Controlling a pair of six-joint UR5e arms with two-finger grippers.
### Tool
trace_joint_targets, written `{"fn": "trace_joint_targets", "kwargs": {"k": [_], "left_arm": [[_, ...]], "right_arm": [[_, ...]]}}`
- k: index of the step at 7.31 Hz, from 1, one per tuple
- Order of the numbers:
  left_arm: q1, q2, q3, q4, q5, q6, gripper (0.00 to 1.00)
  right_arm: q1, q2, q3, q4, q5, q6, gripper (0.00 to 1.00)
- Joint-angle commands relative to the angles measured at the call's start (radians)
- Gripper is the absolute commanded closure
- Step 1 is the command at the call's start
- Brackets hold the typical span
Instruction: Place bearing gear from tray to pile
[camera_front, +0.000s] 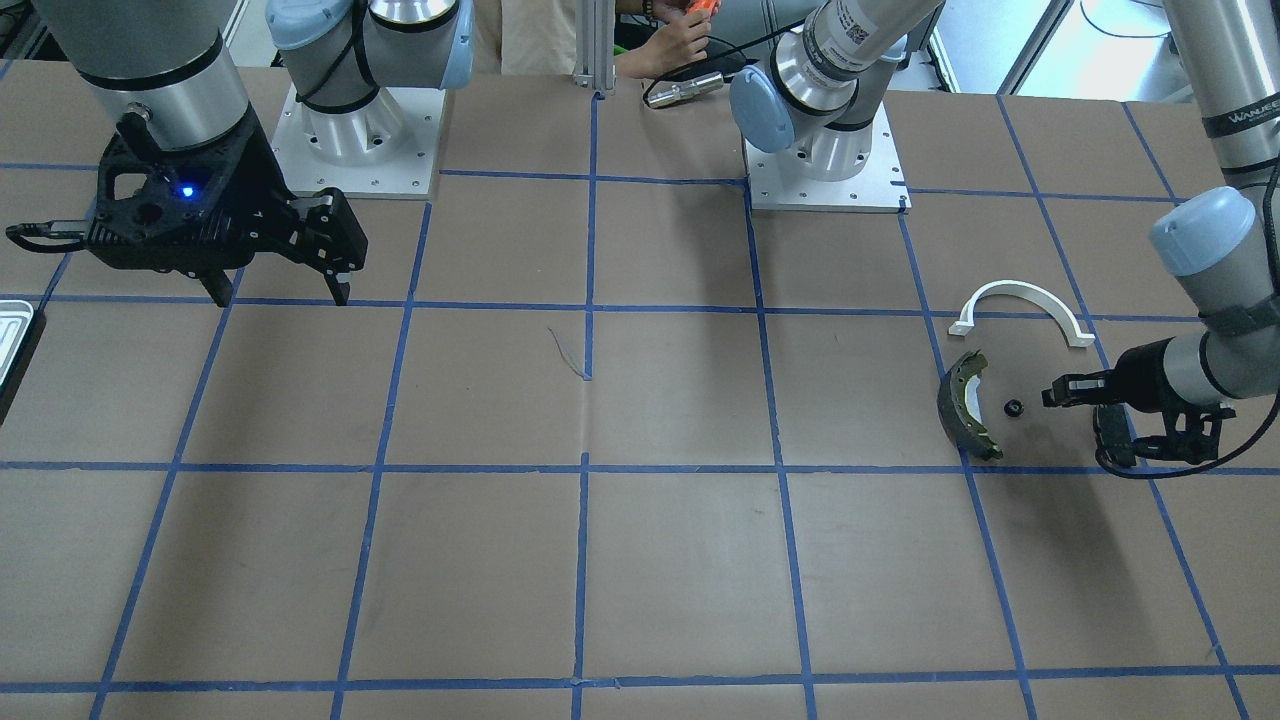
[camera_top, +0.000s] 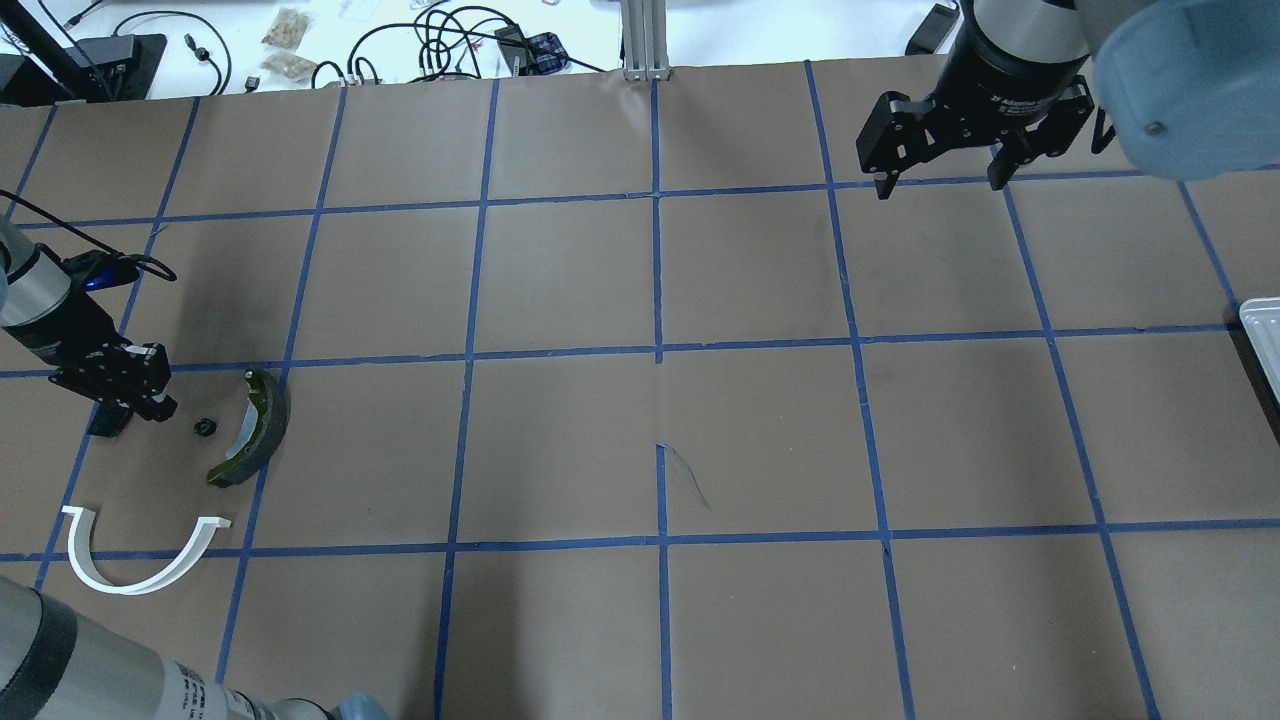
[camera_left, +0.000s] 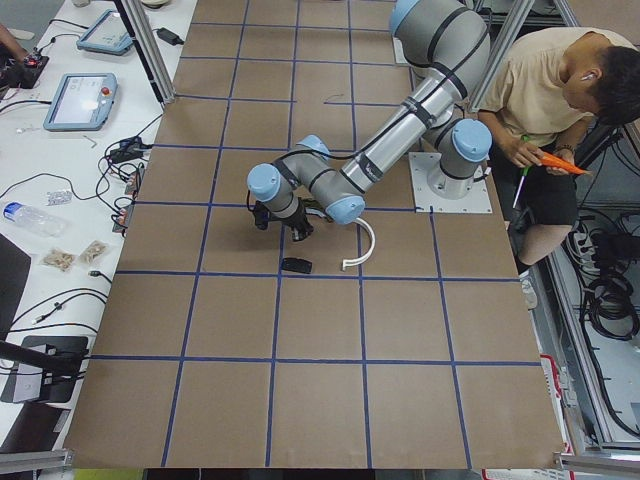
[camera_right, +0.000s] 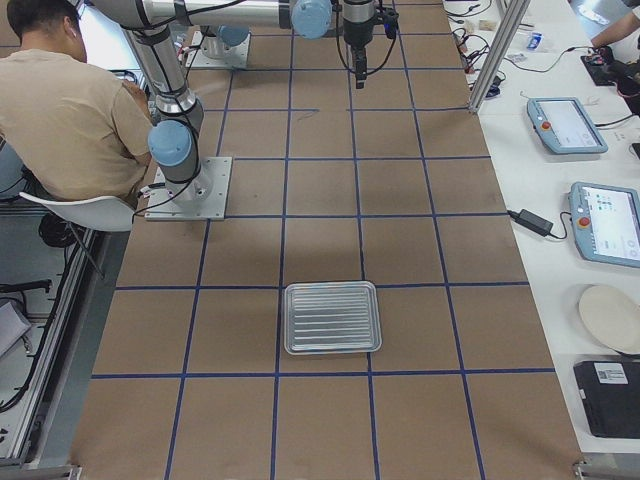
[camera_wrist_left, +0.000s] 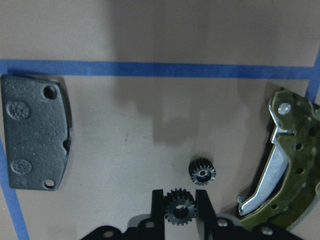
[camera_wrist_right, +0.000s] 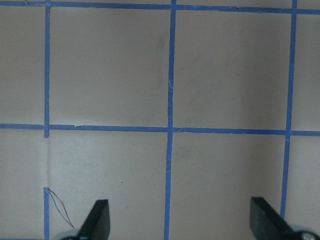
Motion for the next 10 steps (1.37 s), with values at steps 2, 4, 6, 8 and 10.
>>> {"fn": "trace_joint_targets", "kwargs": {"k": [2,4,6,8,10], "left_arm": [[0.002,-0.009,-0.037,0.029,0.004,0.000,1.00],[0.002,-0.020,-0.035,0.031,0.004,0.000,1.00],[0.002,-0.024,-0.035,0.029,0.004,-0.002,1.00],[0.002,-0.026,-0.037,0.029,0.005,-0.002,1.00],[0.002,-0.024,-0.035,0.029,0.007,0.001,0.67]], "right_arm": [[0.000,0.000,0.000,0.001,0.000,0.000,0.00],[0.000,0.000,0.001,-0.001,0.000,0.000,0.00],[0.000,0.000,0.000,-0.001,0.000,-0.001,0.00],[0.000,0.000,0.000,-0.001,-0.002,-0.002,0.00],[-0.001,0.000,0.000,-0.007,-0.002,-0.011,0.00]]}}
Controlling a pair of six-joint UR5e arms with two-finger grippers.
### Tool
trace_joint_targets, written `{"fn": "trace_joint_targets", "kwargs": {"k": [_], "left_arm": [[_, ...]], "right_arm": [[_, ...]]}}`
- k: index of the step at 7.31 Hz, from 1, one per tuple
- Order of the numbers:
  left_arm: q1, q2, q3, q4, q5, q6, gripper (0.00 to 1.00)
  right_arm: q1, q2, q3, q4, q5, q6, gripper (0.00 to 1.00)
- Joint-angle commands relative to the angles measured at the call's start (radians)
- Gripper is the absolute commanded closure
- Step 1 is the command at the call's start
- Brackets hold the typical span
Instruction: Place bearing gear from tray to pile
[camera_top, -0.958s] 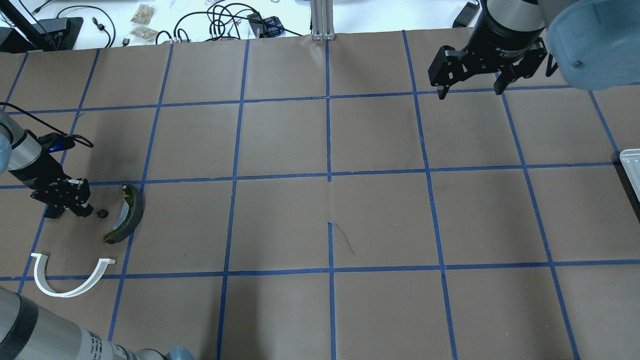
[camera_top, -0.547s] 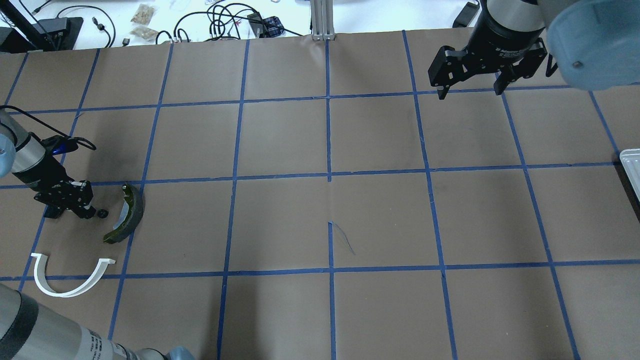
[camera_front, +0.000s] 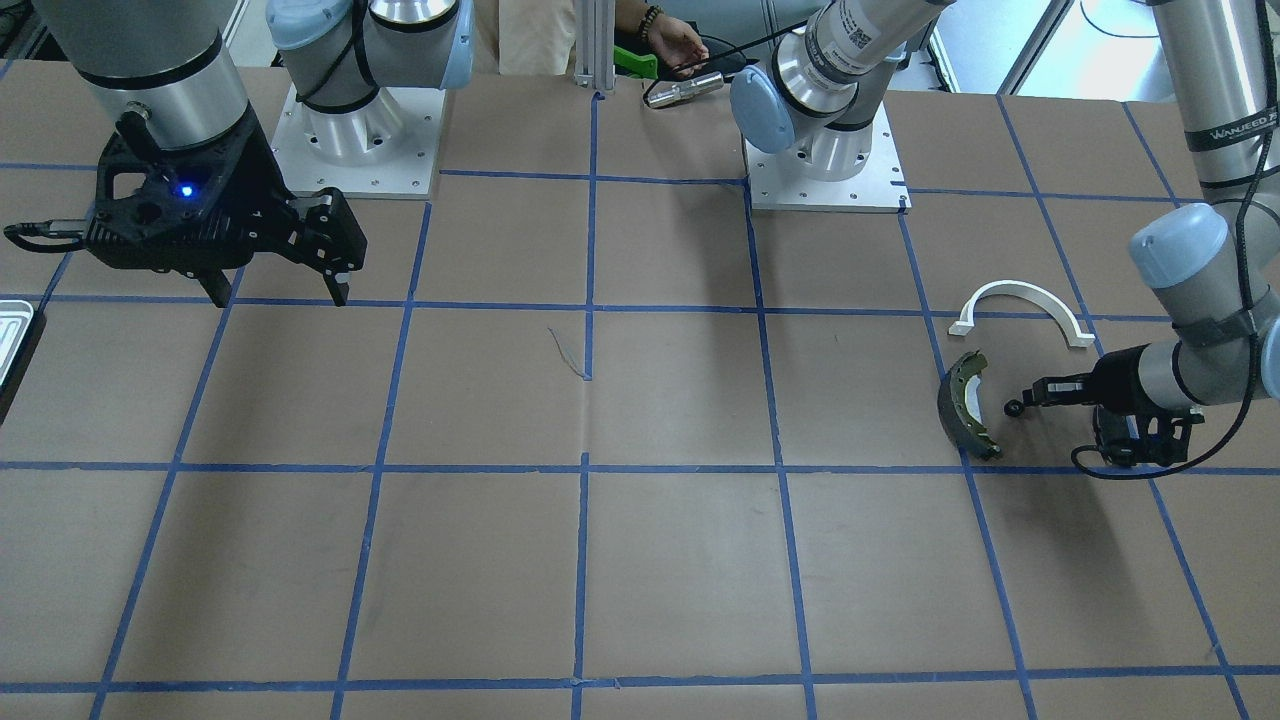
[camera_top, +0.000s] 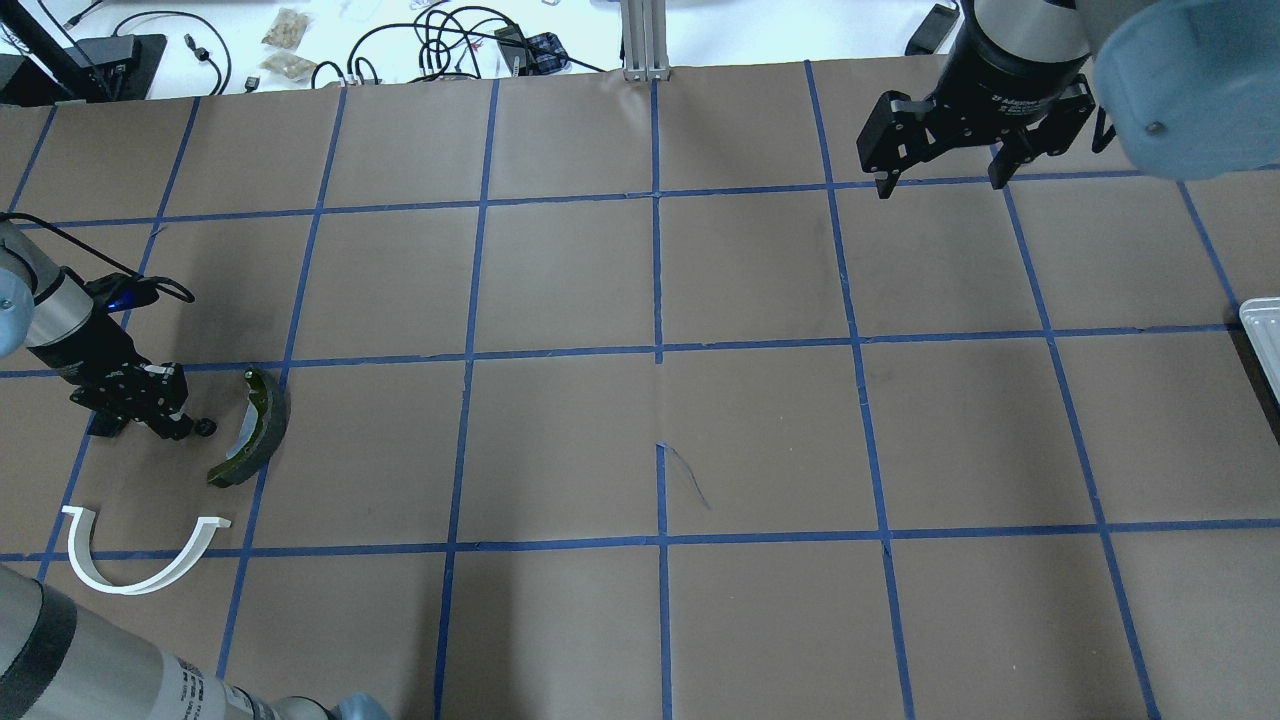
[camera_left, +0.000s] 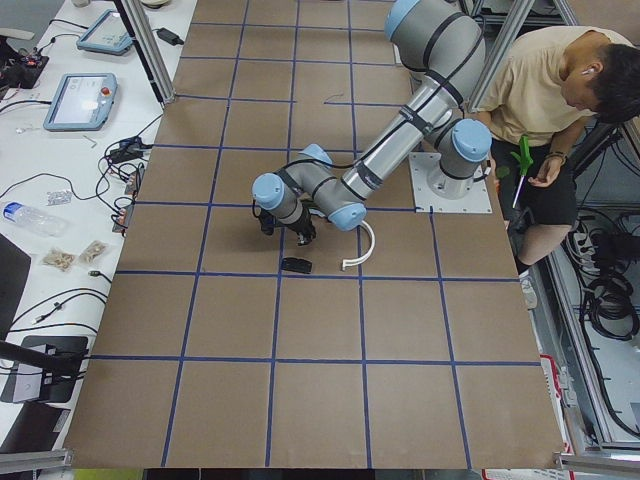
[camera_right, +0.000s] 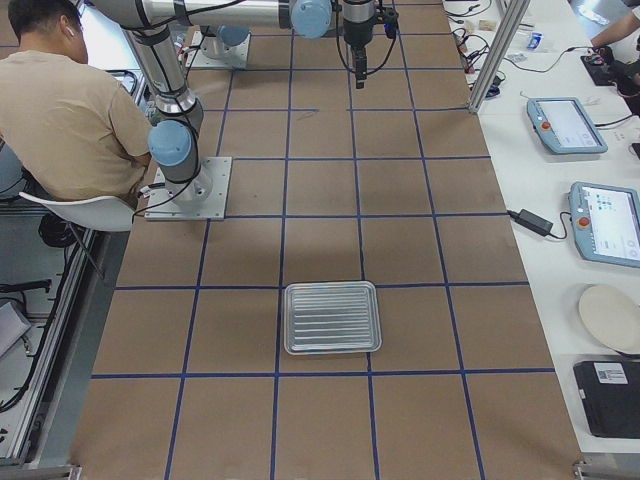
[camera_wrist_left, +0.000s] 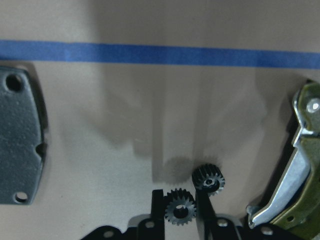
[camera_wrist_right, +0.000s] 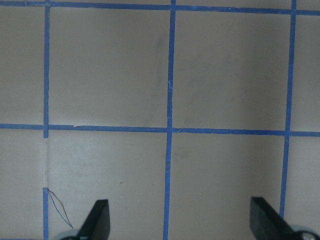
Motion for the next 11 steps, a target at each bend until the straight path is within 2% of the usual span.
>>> {"fn": "trace_joint_targets", "kwargs": {"k": [1,3,4,5,6,7,8,9,11], "left_arm": [[0.000,0.000,0.002,0.000,0.001,0.001,0.63],[0.000,0.003,0.004,0.000,0.001,0.000,0.60],[0.000,0.008,0.016,0.000,0.002,-0.005,0.55],[-0.017,0.034,0.030,-0.003,-0.001,-0.013,0.34],[-0.037,0.063,0.059,-0.026,-0.009,-0.017,0.00],[-0.057,0.104,0.098,-0.114,-0.010,-0.035,0.00],[-0.113,0.138,0.161,-0.142,-0.007,-0.054,0.00],[-0.200,0.167,0.235,-0.161,-0.003,-0.106,0.00],[-0.357,0.203,0.356,-0.277,-0.012,-0.286,0.00]], "right_arm": [[0.000,0.000,0.000,-0.010,-0.001,-0.009,0.00],[-0.001,0.000,0.000,-0.012,-0.001,-0.009,0.00],[0.000,0.000,0.000,-0.012,0.001,-0.009,0.00],[-0.001,0.000,0.000,-0.012,0.001,-0.009,0.00],[0.000,0.000,0.000,-0.018,0.002,-0.009,0.00],[-0.001,0.000,0.000,-0.016,0.001,-0.009,0.00],[-0.001,0.000,0.000,-0.019,0.002,-0.009,0.00],[-0.001,0.000,0.000,-0.018,0.001,-0.009,0.00],[-0.001,0.000,0.000,-0.022,0.002,-0.009,0.00]]}}
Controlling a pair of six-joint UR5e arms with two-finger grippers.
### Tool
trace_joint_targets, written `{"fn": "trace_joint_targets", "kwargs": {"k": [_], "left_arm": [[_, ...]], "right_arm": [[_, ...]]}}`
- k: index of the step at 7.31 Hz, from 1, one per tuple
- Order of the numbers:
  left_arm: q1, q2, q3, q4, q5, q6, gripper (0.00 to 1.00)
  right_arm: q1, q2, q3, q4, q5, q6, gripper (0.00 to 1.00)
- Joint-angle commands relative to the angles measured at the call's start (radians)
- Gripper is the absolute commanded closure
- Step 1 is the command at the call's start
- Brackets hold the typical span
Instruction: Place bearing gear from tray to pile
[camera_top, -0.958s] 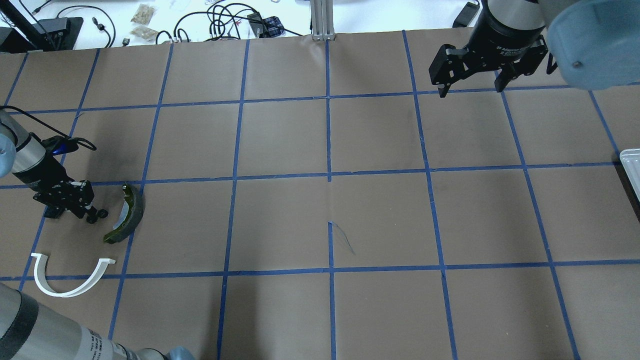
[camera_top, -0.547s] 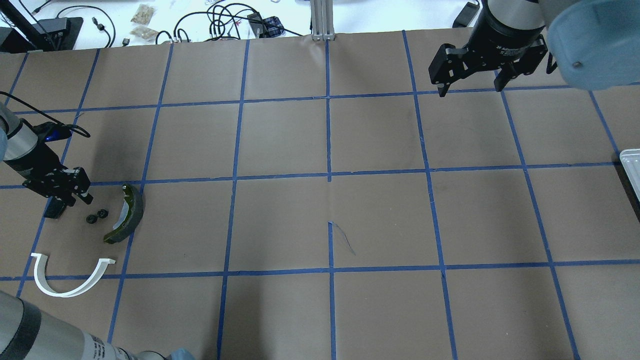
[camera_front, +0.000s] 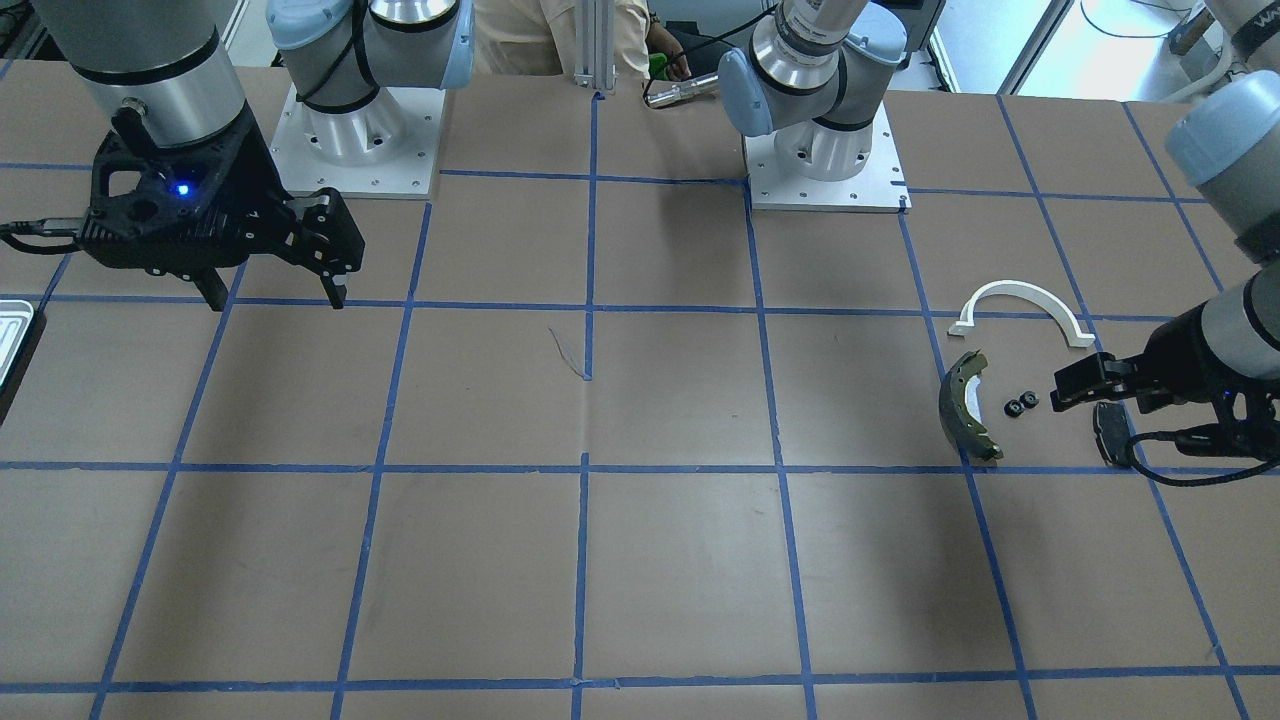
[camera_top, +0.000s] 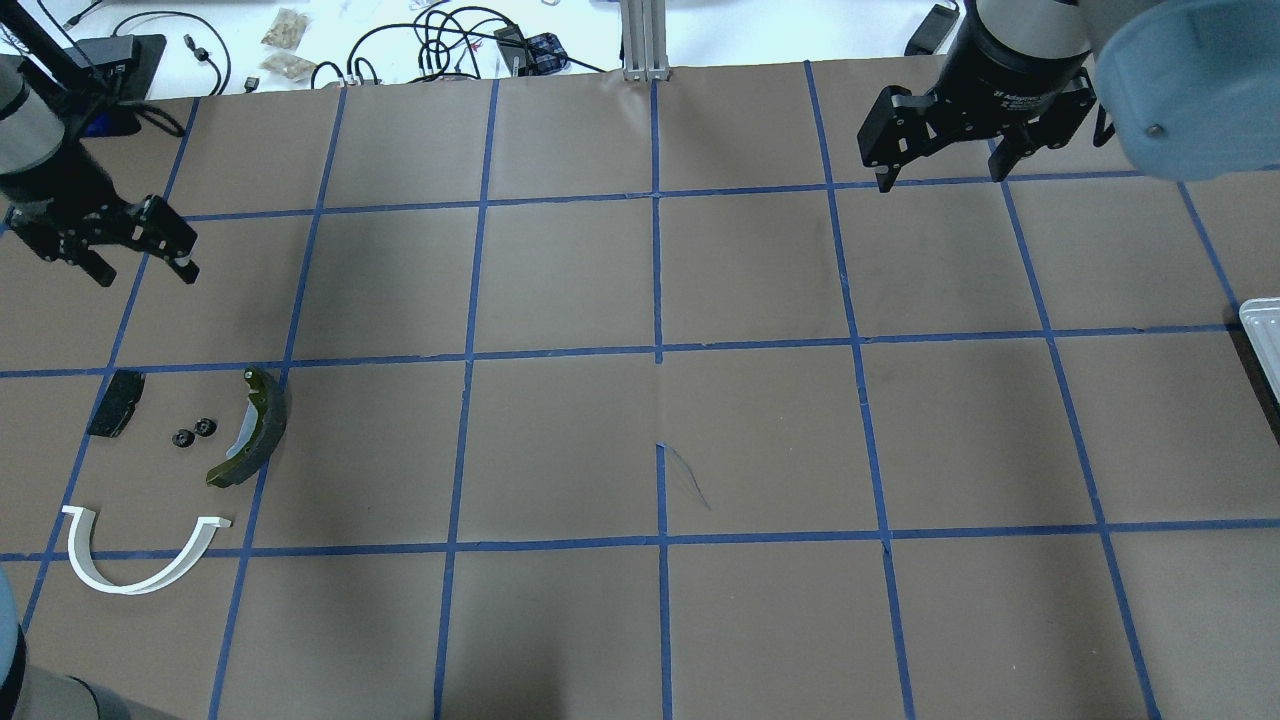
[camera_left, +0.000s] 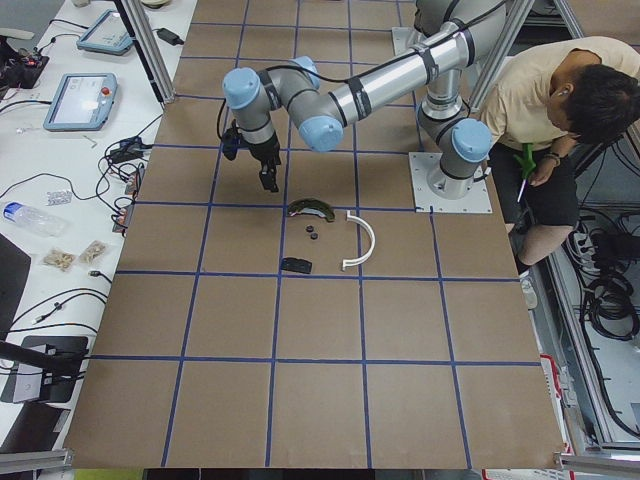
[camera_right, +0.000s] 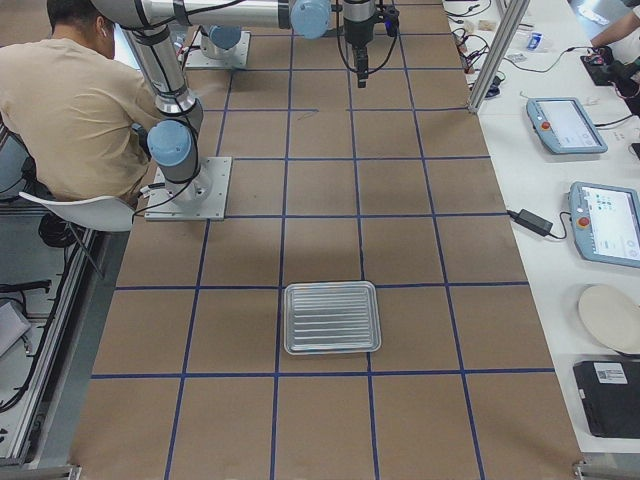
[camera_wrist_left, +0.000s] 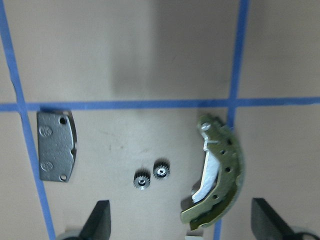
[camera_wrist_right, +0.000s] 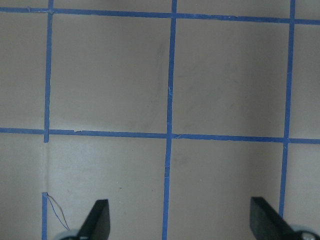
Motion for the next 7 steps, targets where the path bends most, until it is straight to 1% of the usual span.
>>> {"fn": "trace_joint_targets", "kwargs": {"k": [1,2,3,4,6,7], "left_arm": [[-0.168,0.054,0.060,-0.076,-0.025,-0.113,0.00],[-0.230,0.072,0.056,-0.071,-0.040,-0.121,0.00],[-0.261,0.109,0.053,-0.082,-0.028,-0.187,0.00],[-0.276,0.115,0.050,-0.070,-0.046,-0.231,0.00],[-0.357,0.152,-0.008,-0.068,-0.040,-0.275,0.00],[-0.370,0.175,-0.024,-0.070,-0.051,-0.275,0.00]], "right_arm": [[0.000,0.000,0.000,-0.001,-0.003,-0.002,0.00],[-0.002,0.000,-0.002,-0.003,-0.004,-0.003,0.00],[-0.002,0.000,-0.002,-0.001,-0.003,-0.003,0.00],[-0.002,0.000,-0.002,-0.001,-0.006,-0.003,0.00],[-0.005,0.000,-0.002,-0.001,-0.001,-0.003,0.00],[-0.005,0.000,-0.002,-0.001,-0.007,-0.003,0.00]]}}
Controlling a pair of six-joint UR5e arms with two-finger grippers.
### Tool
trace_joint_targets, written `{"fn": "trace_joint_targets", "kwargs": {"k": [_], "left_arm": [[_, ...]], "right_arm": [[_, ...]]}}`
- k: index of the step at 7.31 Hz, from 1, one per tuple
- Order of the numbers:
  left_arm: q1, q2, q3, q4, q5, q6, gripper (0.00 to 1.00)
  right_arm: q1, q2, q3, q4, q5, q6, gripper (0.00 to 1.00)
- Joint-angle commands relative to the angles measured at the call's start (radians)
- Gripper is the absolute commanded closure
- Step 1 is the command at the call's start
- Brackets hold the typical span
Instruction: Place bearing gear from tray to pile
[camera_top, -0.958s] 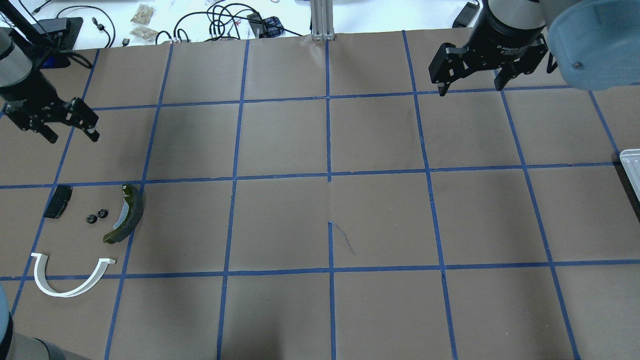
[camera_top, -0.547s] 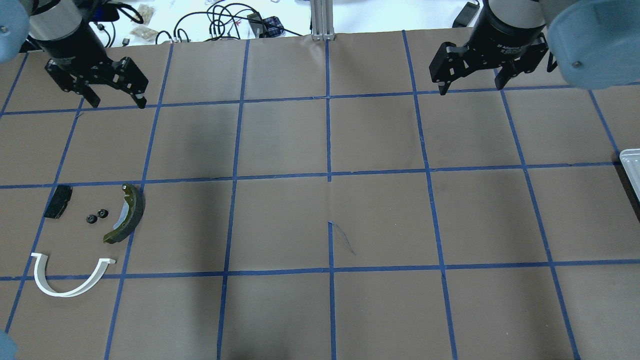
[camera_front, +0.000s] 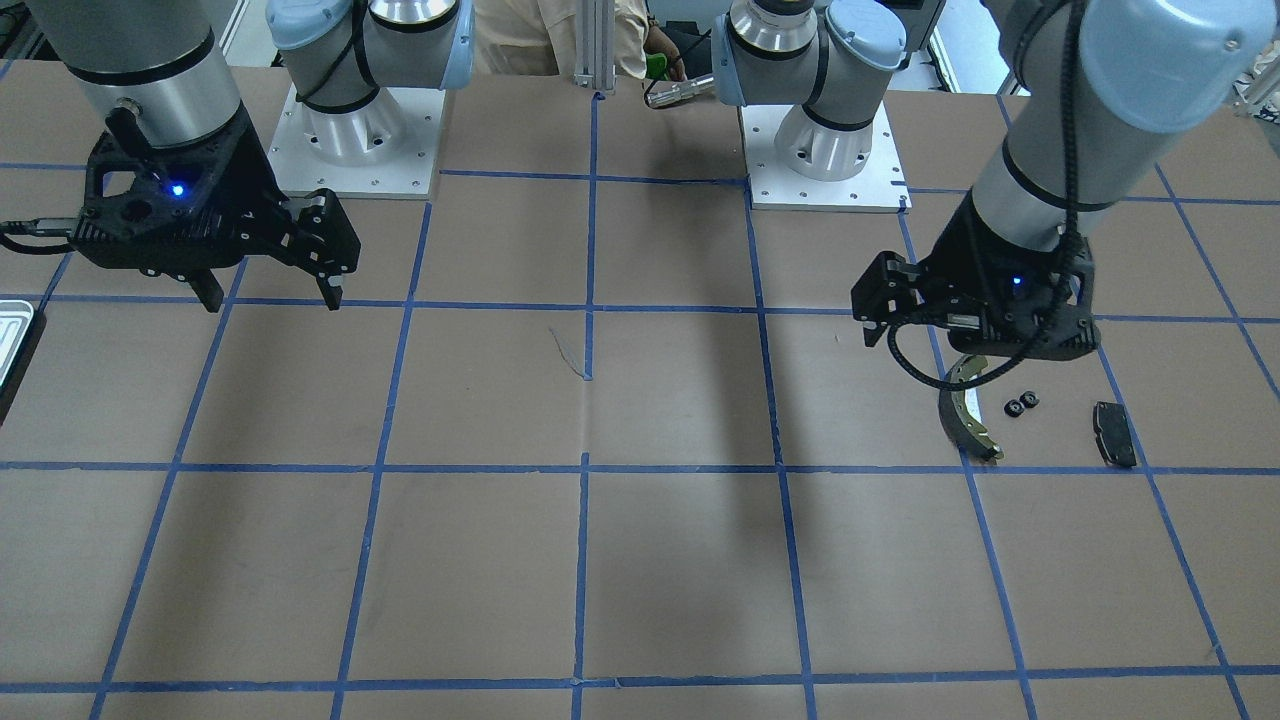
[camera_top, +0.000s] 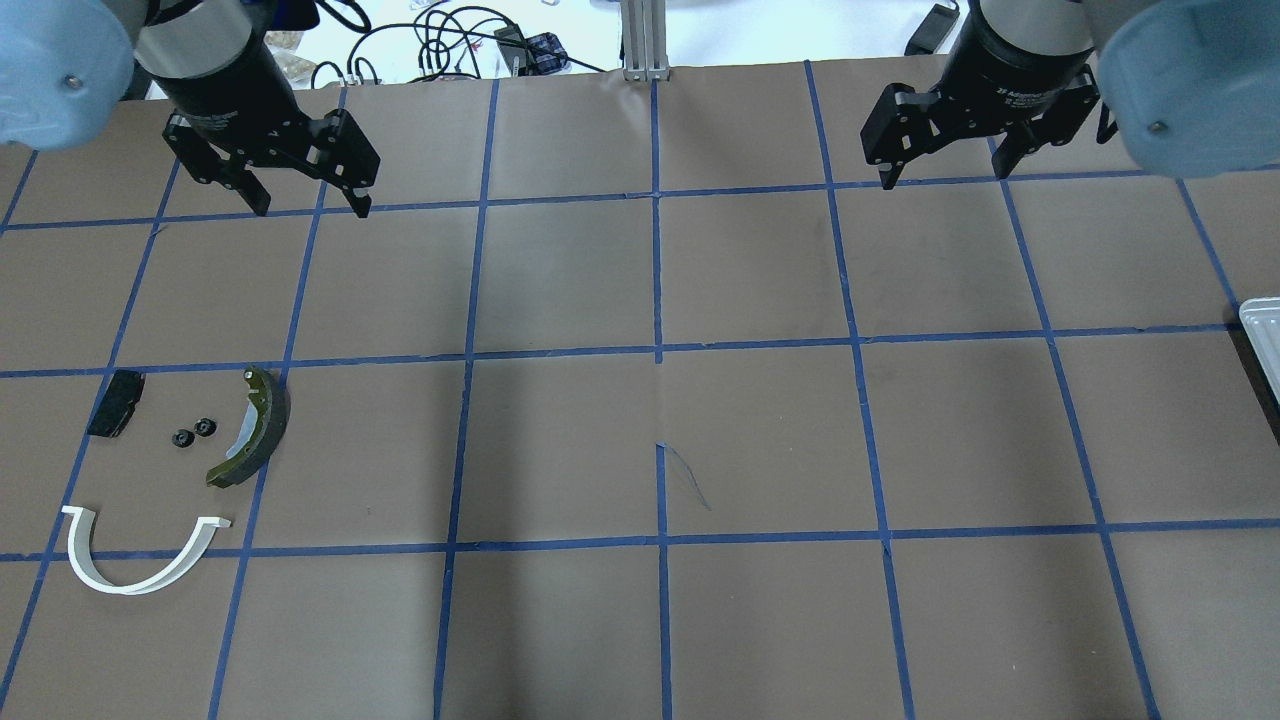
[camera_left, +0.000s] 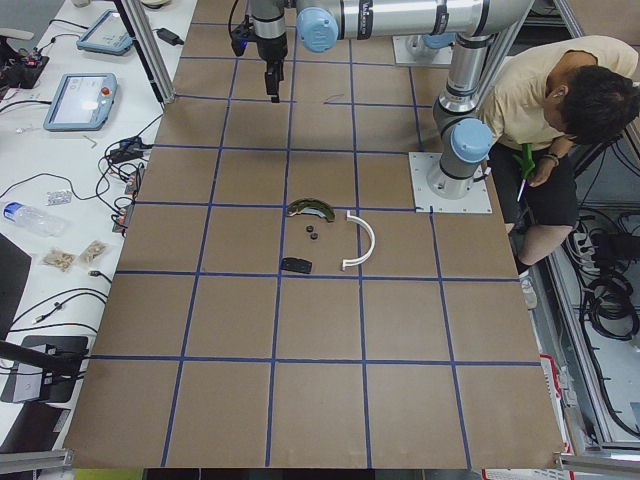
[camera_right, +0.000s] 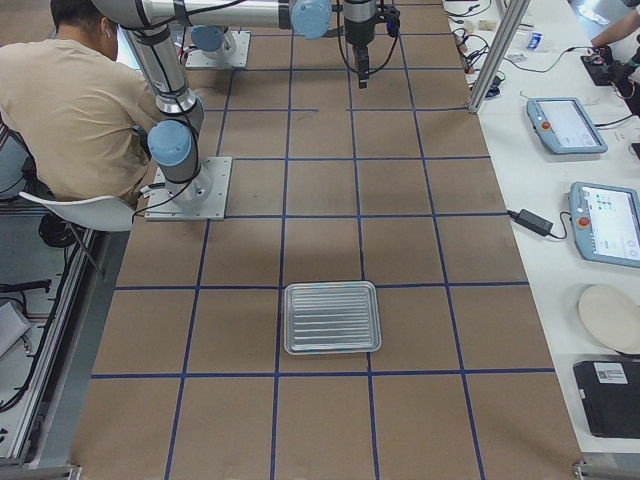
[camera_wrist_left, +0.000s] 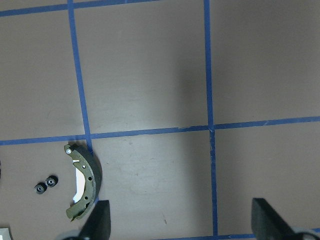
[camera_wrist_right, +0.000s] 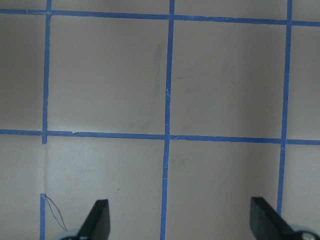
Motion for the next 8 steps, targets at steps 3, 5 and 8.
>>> {"fn": "trace_joint_targets", "kwargs": {"k": [3,5,8], "left_arm": [[-0.032,0.088,-0.083,-0.009,-0.009,0.001,0.00],[-0.015,0.102,-0.094,-0.009,-0.005,0.005,0.00],[-0.014,0.110,-0.098,-0.013,0.001,0.001,0.00]], "right_arm": [[-0.002,0.000,0.000,0.000,0.000,0.000,0.00],[-0.002,0.000,0.000,0.000,0.000,0.000,0.00],[-0.002,0.000,-0.002,0.000,-0.003,0.000,0.00]]}}
